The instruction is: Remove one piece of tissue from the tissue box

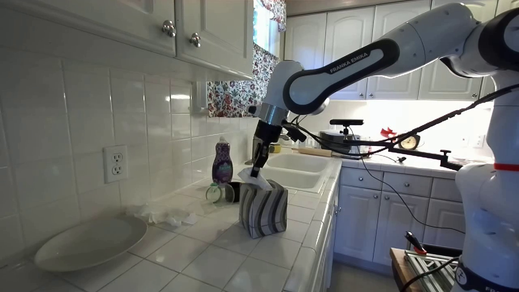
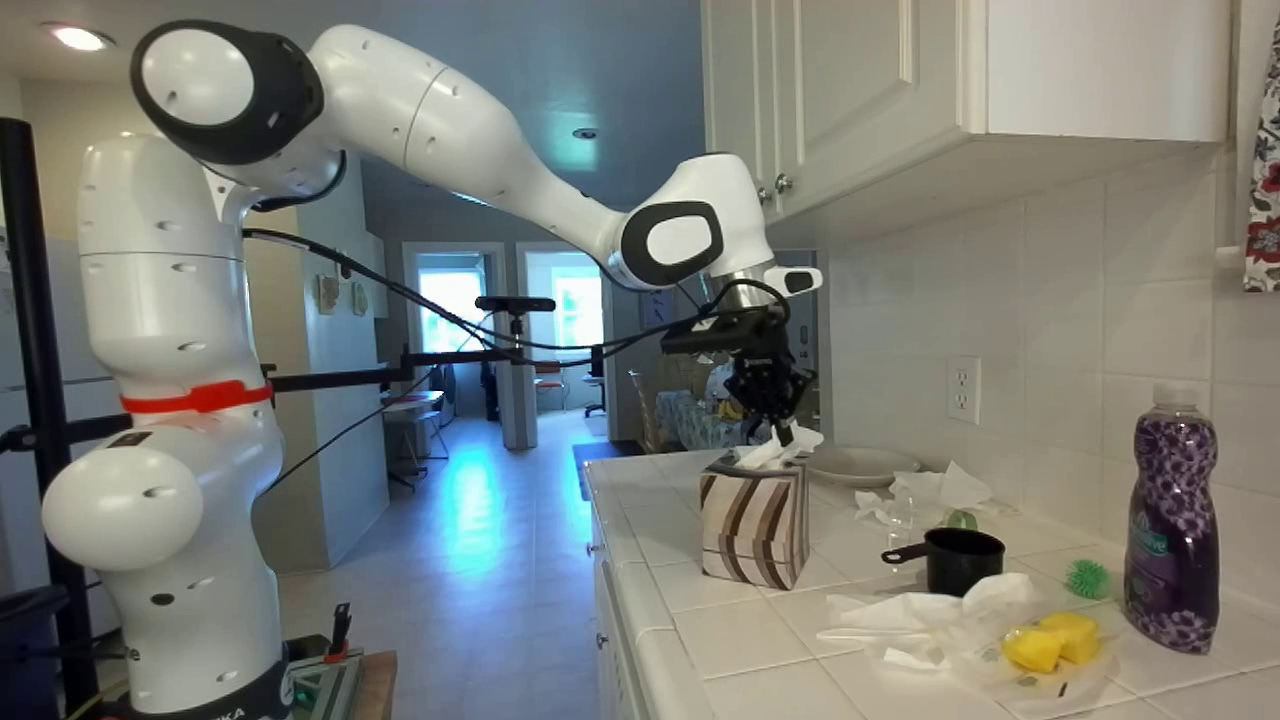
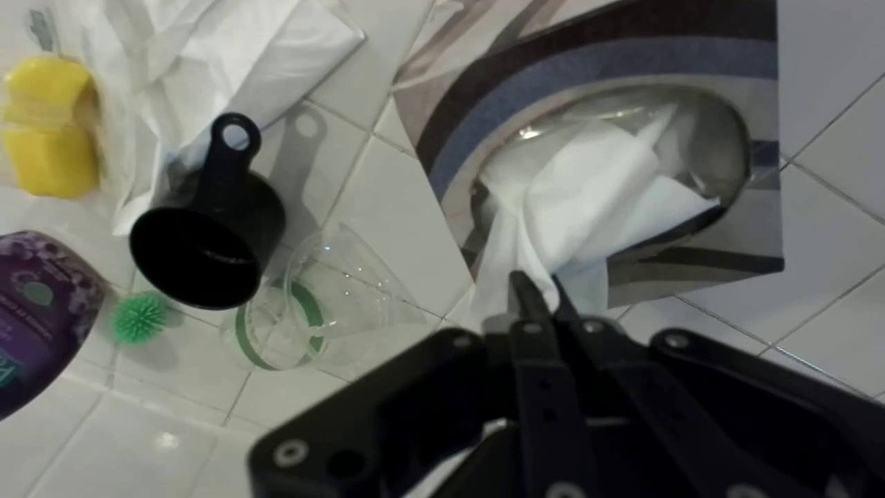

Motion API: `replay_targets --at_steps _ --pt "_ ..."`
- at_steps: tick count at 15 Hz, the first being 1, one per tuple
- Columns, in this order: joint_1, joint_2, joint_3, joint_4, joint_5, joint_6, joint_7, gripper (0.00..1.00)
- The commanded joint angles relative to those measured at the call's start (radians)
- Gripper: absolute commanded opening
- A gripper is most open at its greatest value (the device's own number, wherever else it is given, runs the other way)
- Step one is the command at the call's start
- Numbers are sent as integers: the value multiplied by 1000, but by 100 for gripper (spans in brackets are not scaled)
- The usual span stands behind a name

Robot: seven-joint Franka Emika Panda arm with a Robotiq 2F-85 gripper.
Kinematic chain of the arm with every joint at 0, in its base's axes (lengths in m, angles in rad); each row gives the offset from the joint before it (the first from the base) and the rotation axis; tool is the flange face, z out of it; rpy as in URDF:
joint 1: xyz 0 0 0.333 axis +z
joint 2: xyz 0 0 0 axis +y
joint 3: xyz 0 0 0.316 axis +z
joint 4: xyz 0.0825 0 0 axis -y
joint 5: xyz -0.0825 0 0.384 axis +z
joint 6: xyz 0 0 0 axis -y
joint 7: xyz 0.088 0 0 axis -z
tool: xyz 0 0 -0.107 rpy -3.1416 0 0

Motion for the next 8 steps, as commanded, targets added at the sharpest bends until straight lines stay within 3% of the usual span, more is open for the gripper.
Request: replay_targets --at_steps 1,8 --pt "-17 -15 19 19 -4 -36 24 0" --pt "-8 -71 34 12 -26 -94 56 0"
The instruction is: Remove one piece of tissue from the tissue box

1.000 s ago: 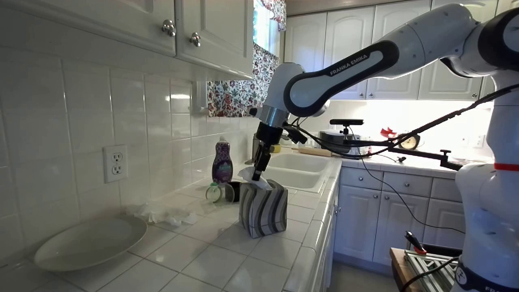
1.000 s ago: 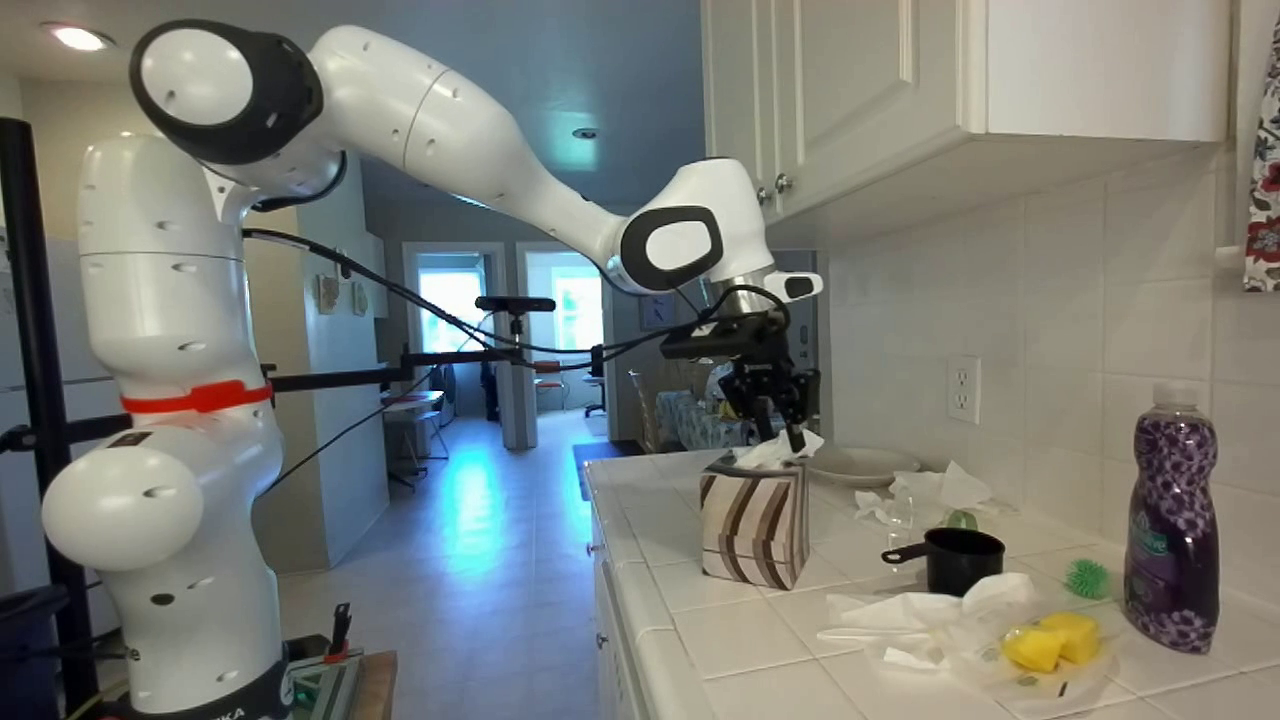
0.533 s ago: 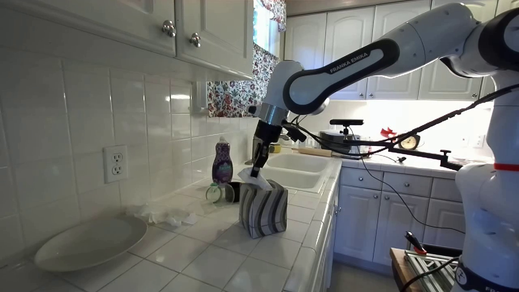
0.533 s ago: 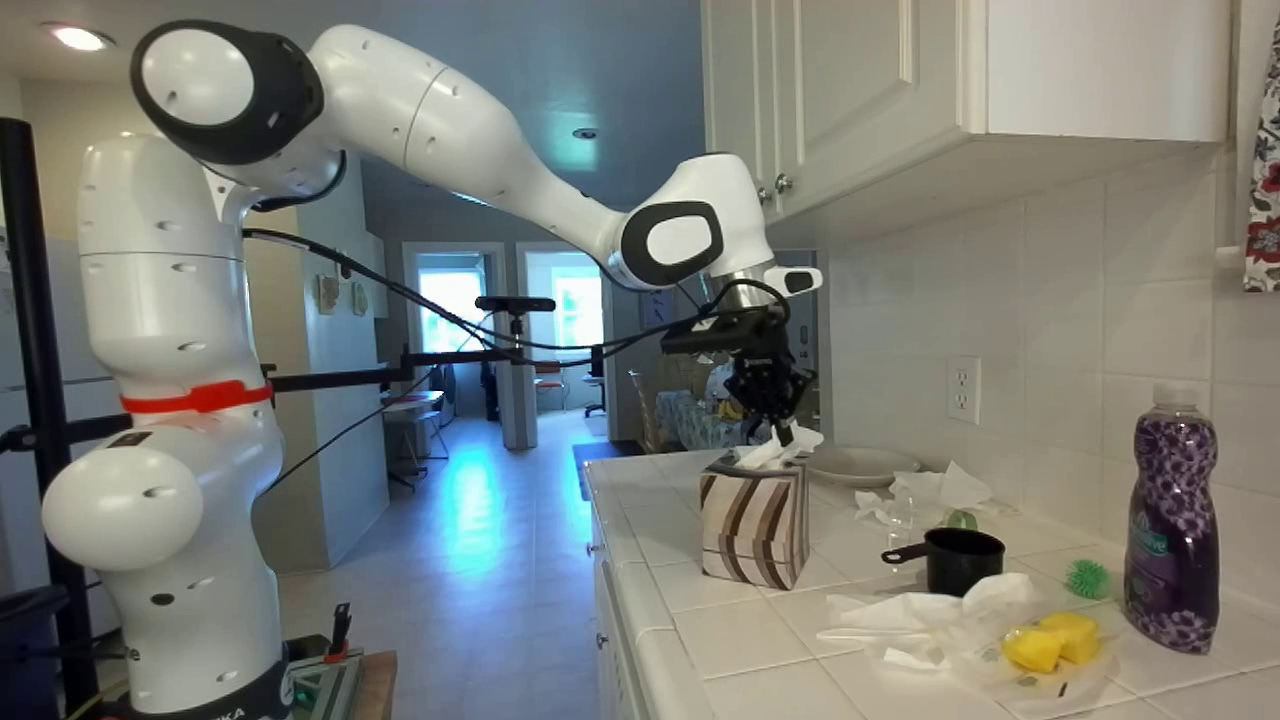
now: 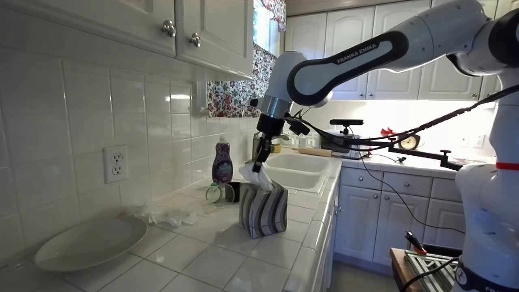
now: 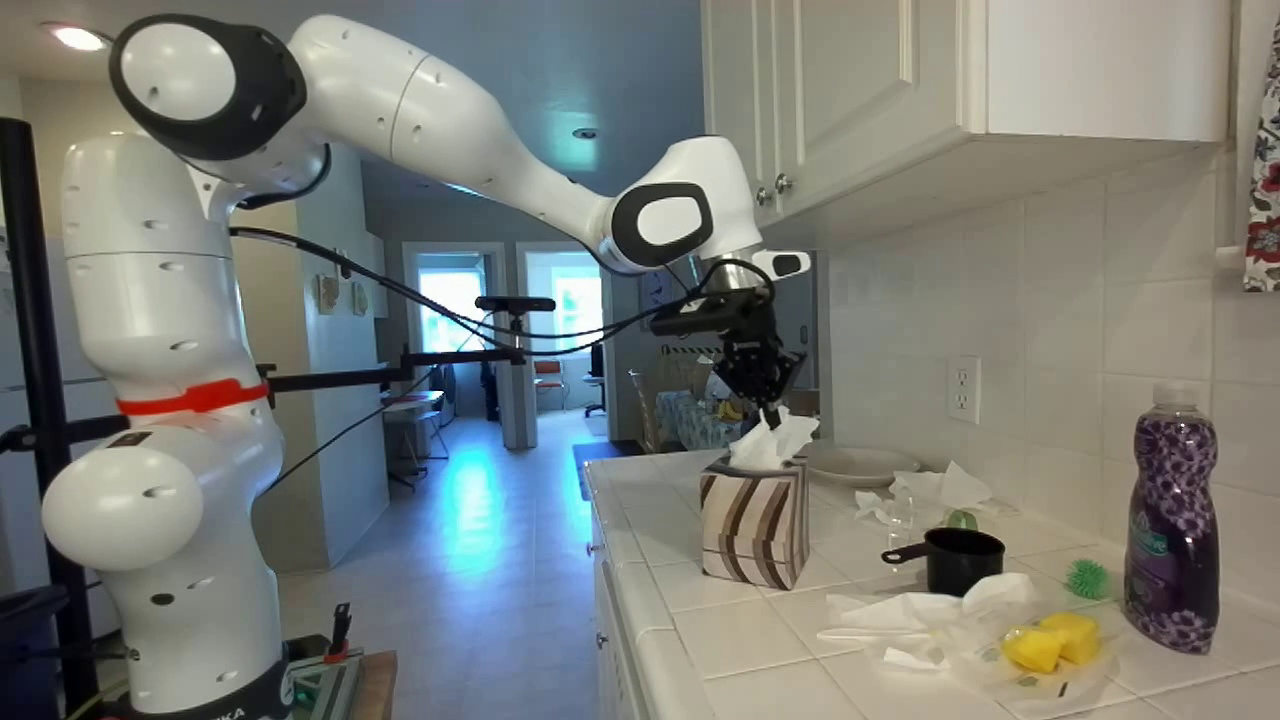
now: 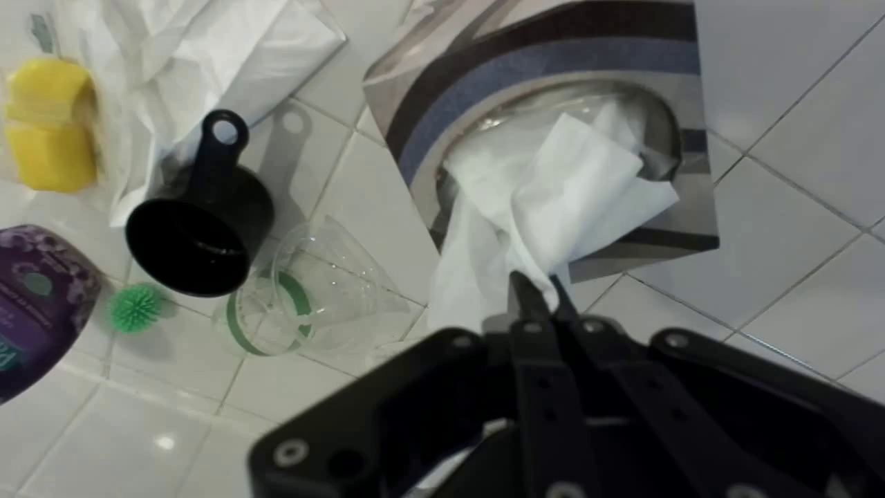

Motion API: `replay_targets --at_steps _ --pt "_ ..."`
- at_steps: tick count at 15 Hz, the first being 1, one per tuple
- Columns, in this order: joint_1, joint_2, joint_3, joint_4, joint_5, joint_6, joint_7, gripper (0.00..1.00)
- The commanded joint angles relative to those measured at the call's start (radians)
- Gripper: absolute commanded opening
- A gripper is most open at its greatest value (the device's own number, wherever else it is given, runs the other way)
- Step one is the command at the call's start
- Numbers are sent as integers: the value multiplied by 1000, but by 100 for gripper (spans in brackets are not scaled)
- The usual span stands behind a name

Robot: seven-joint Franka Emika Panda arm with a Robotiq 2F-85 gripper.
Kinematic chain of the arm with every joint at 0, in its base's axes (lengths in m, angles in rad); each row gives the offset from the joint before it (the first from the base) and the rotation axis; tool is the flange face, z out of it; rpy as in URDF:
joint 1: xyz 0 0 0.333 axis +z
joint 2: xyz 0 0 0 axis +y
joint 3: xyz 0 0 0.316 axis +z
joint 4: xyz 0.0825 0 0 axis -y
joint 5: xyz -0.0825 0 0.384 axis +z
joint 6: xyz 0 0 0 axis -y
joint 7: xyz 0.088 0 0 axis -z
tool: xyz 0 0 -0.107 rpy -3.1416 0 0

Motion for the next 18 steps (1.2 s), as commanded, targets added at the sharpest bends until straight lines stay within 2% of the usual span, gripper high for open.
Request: replay_targets --at_steps 1,10,18 --pt "-8 -36 19 6 -27 -41 36 0" --pt "-10 -112 30 2 -125 -62 140 0" --pt "-12 -176 29 -11 -152 -87 200 0"
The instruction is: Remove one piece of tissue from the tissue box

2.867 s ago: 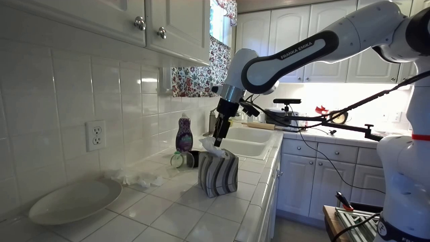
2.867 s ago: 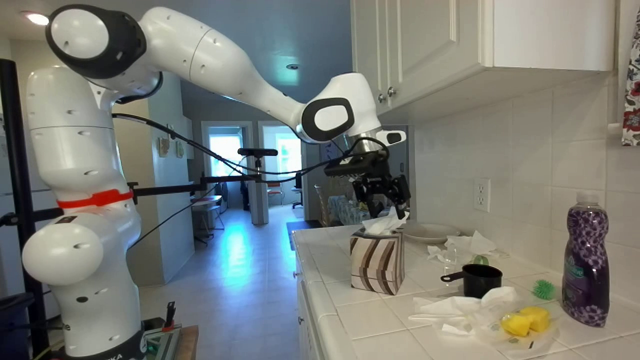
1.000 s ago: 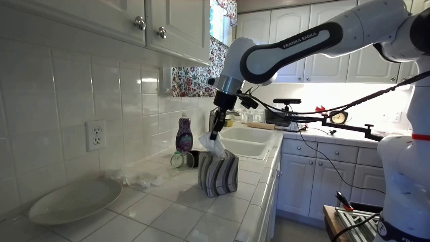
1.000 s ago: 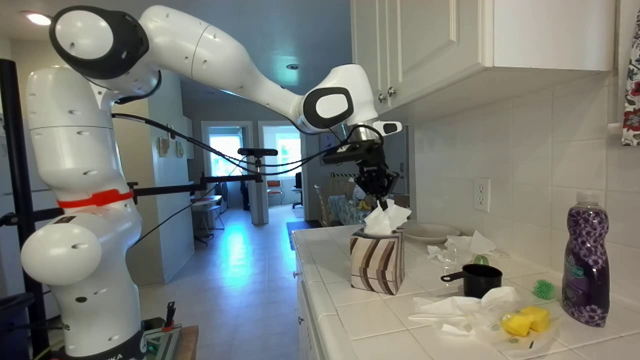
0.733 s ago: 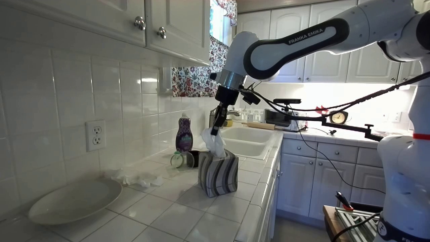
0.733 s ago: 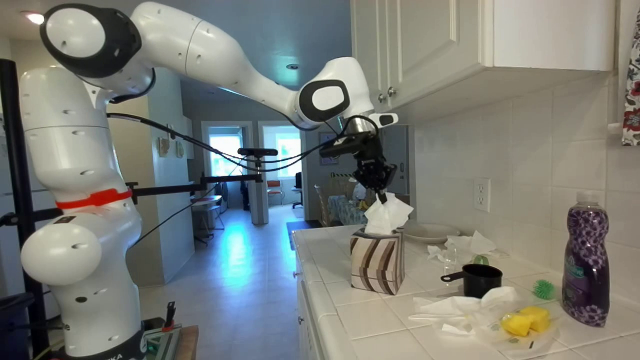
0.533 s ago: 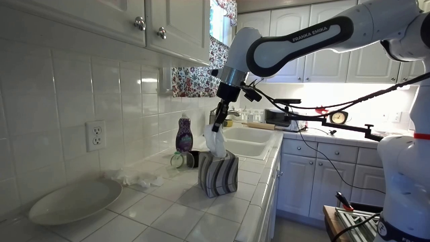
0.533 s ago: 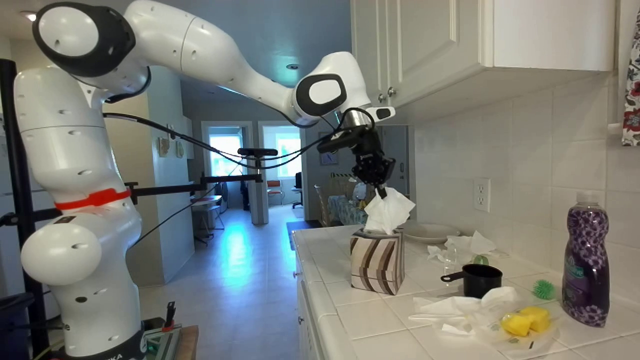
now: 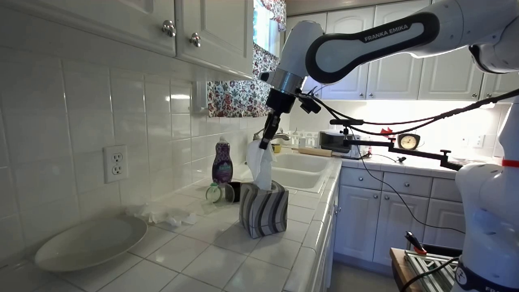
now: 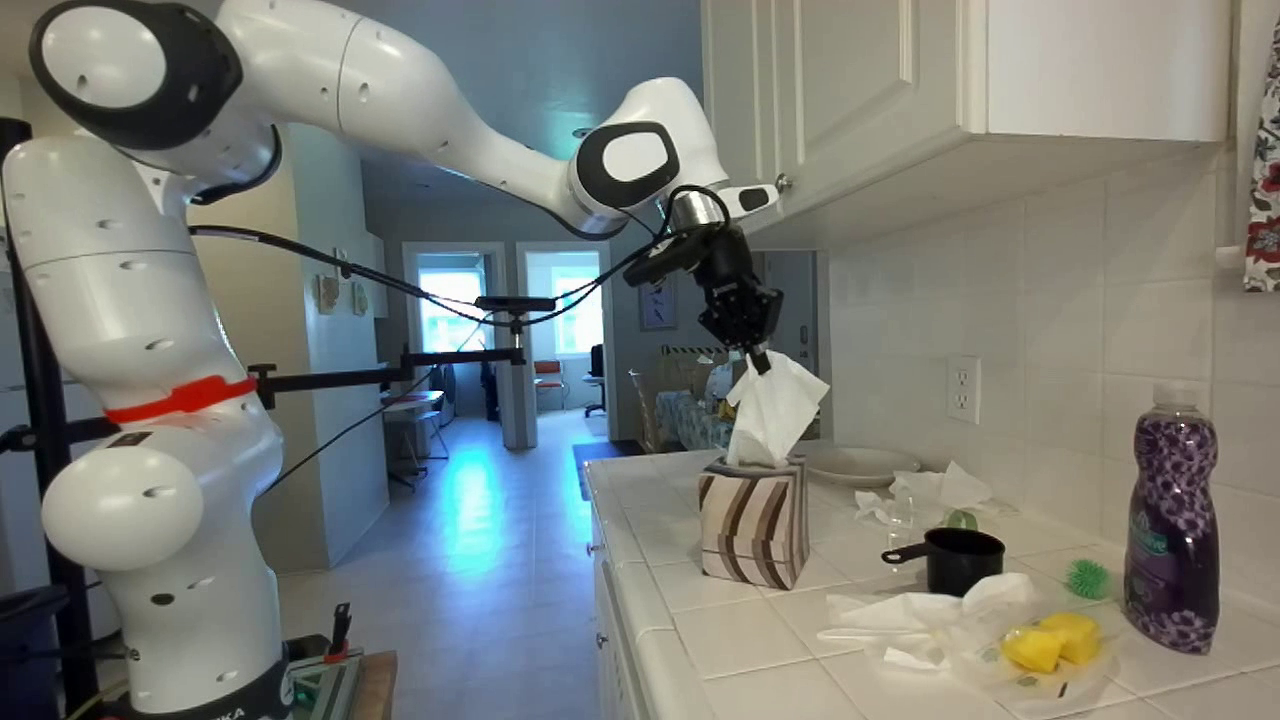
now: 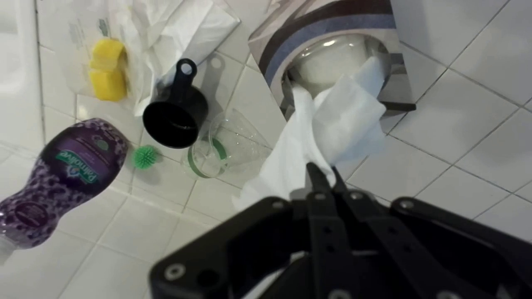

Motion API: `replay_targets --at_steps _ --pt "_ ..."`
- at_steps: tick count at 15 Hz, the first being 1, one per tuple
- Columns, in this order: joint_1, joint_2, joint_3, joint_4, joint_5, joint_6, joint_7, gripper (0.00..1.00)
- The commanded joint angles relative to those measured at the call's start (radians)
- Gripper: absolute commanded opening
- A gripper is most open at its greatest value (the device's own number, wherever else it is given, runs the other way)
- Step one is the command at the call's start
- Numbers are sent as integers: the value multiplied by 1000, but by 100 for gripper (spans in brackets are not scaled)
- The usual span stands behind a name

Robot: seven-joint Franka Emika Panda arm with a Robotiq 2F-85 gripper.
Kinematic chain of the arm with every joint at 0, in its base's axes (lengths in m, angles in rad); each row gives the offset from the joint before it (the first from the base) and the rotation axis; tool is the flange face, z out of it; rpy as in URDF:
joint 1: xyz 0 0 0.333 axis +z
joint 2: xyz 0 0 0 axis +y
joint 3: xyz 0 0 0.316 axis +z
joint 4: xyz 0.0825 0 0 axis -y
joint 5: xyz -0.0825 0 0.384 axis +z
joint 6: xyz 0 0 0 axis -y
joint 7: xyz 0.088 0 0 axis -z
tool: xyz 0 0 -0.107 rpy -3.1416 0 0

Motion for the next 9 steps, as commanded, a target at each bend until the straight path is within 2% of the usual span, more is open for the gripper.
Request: replay_targets --at_steps 1,9 --pt "-12 -46 12 -14 -30 -30 51 0" --pt "-17 -107 9 -30 -33 -66 84 0"
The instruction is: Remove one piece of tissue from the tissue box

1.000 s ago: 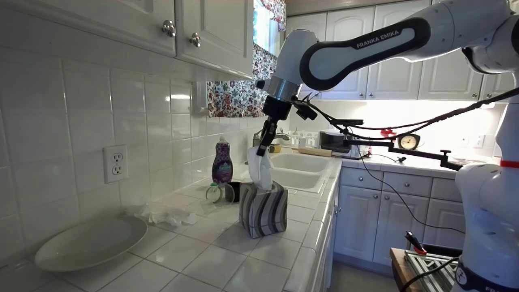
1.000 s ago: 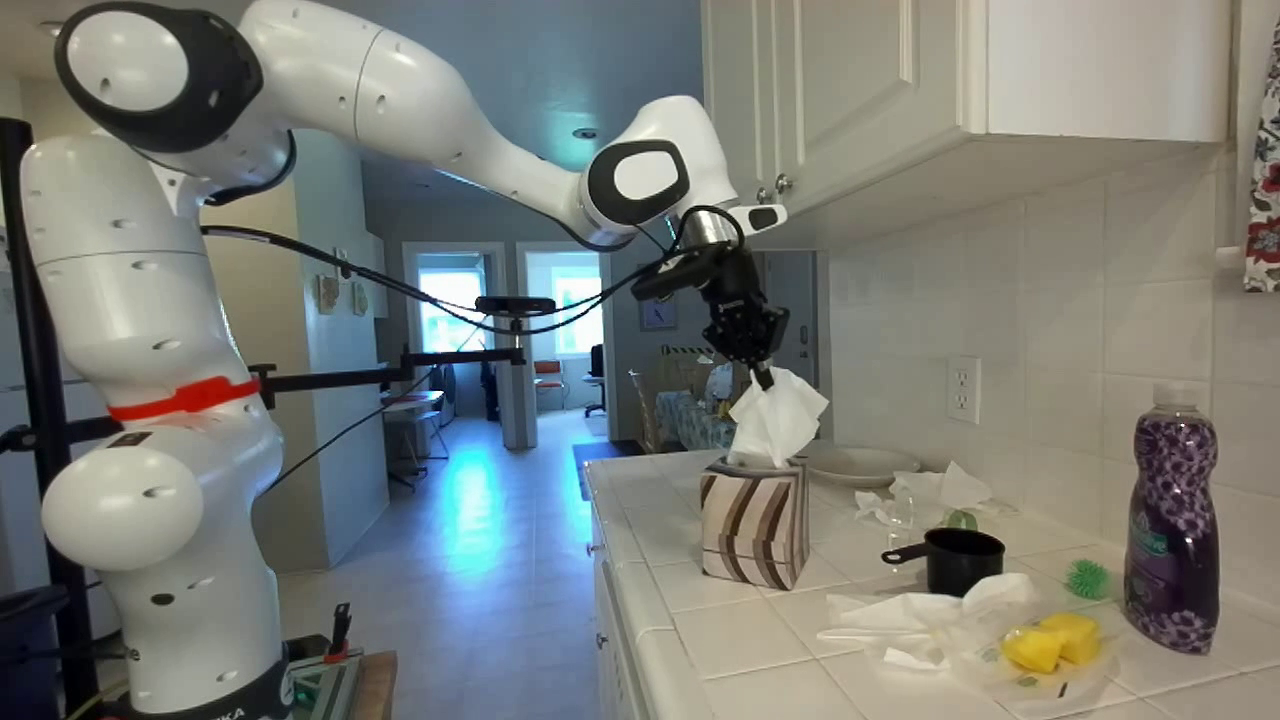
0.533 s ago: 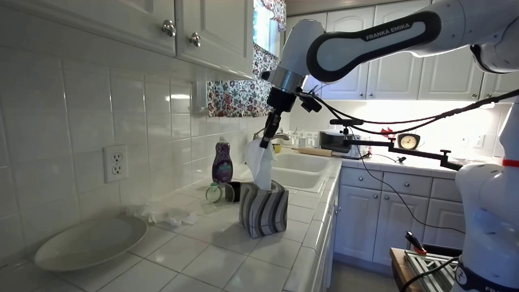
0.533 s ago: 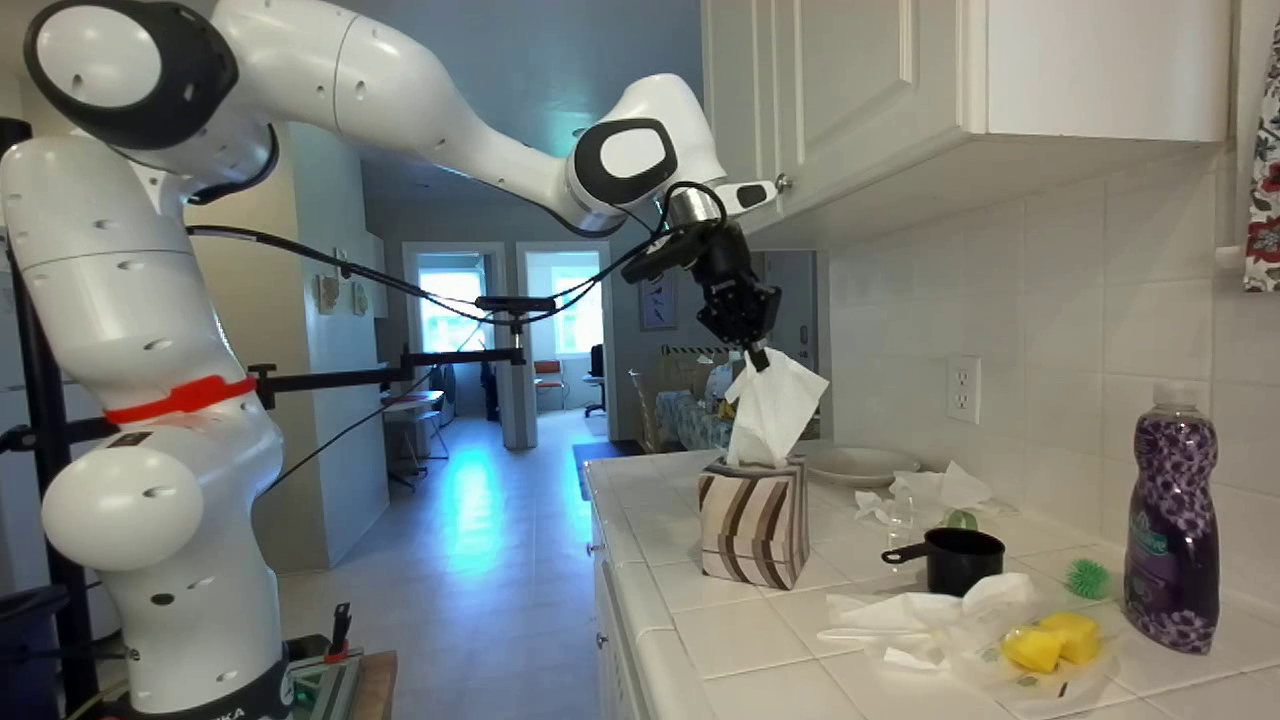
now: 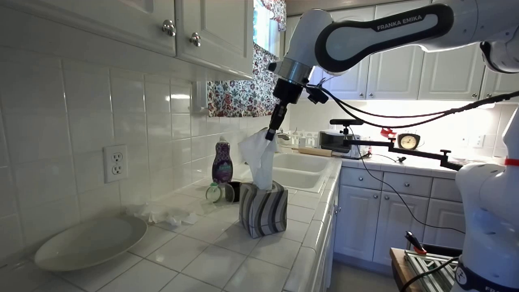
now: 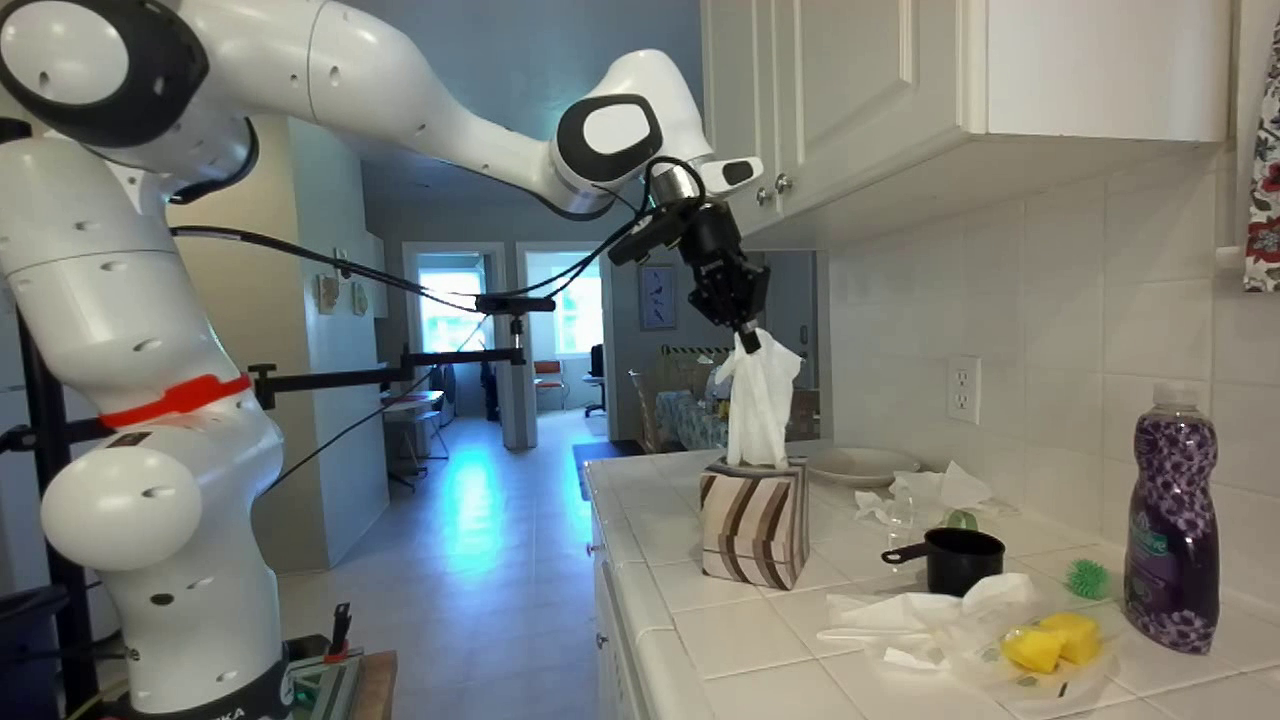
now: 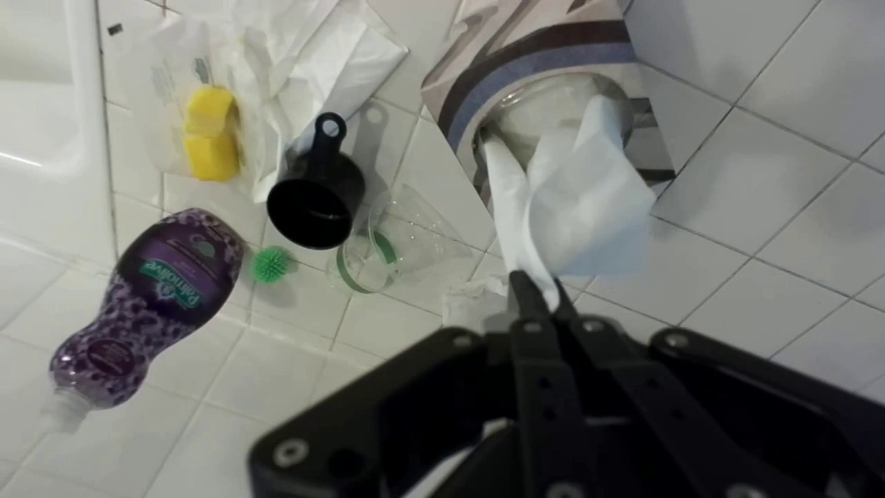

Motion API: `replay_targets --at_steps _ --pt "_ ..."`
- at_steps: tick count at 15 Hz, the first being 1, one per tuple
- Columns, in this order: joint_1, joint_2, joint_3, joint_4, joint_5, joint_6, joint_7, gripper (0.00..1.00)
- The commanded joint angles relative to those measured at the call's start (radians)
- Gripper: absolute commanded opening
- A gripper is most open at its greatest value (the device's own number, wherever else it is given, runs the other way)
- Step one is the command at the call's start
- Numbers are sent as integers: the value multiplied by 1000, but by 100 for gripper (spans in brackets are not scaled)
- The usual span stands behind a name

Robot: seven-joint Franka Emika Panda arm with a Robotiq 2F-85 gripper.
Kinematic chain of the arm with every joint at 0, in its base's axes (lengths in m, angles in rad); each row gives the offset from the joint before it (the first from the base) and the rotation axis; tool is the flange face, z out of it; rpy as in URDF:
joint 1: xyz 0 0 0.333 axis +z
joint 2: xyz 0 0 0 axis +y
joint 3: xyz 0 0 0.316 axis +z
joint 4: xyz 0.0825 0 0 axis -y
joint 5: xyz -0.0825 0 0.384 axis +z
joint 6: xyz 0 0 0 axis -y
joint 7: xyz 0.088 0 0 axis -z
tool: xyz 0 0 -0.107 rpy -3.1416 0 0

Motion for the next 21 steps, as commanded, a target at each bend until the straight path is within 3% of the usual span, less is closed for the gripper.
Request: replay_targets --at_steps 1,21 --pt "-14 -54 9 -34 -20 -19 38 0" --pt "-109 -256 -51 -174 -13 -12 154 0"
